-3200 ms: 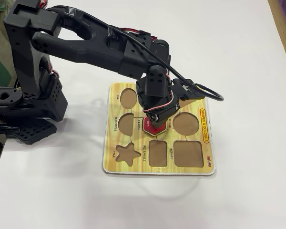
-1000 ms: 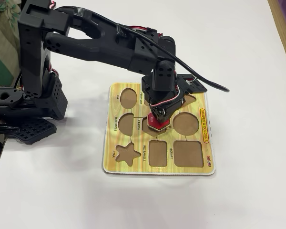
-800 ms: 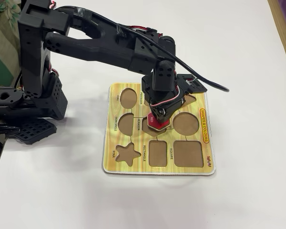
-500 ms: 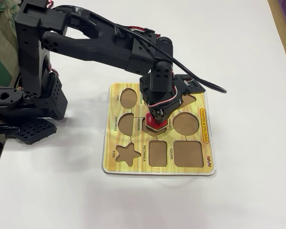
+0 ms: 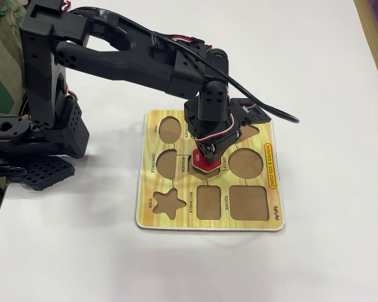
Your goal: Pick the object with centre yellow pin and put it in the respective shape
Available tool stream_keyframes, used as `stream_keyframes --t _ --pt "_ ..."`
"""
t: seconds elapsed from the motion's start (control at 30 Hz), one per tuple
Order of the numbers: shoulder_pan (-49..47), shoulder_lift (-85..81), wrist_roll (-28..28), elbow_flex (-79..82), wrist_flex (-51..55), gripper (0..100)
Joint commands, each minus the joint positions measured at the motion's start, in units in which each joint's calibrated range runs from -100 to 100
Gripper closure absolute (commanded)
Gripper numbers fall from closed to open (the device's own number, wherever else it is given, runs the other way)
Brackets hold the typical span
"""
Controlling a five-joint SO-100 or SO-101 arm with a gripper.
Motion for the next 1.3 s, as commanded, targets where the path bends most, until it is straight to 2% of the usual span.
stream_keyframes --t 0.0,0.93,1.27 --pt "0.82 -1.06 -0.23 2.16 0.95 96" --pt "0.92 -1.15 -0.28 5.13 0.87 96" --pt "3.85 -5.25 -0.18 7.10 0.18 96"
